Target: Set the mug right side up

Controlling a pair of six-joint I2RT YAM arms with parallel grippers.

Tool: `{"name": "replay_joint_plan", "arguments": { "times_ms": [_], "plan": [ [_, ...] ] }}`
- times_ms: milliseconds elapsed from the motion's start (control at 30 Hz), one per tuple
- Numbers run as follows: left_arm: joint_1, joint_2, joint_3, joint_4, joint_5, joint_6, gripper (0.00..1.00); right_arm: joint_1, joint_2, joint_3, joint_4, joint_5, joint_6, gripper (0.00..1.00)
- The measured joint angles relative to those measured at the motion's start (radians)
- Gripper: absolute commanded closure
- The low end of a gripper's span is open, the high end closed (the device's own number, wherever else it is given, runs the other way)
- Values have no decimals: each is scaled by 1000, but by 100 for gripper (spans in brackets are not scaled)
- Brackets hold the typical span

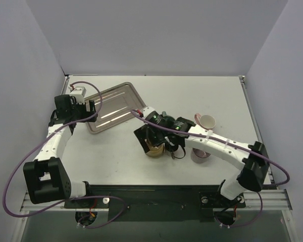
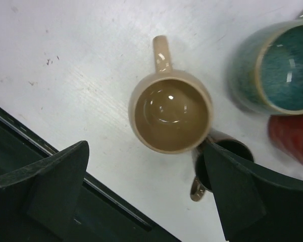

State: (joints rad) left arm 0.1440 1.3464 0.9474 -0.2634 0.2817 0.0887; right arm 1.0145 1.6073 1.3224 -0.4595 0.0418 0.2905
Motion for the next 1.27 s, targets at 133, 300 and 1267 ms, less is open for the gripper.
{"name": "replay_joint_plan", "arguments": {
  "times_ms": [133, 300, 1267],
  "plan": [
    [0, -25, -48, 82, -32, -58, 5, -56, -164, -1, -26, 44, -26, 7],
    [0, -75, -145, 208, -105, -127, 4, -348, -394, -108, 21, 135, -35, 7],
    [-7, 70, -453, 725, -307, -210, 4, -1040, -693, -1092, 912, 370, -15, 4]
  ]
}}
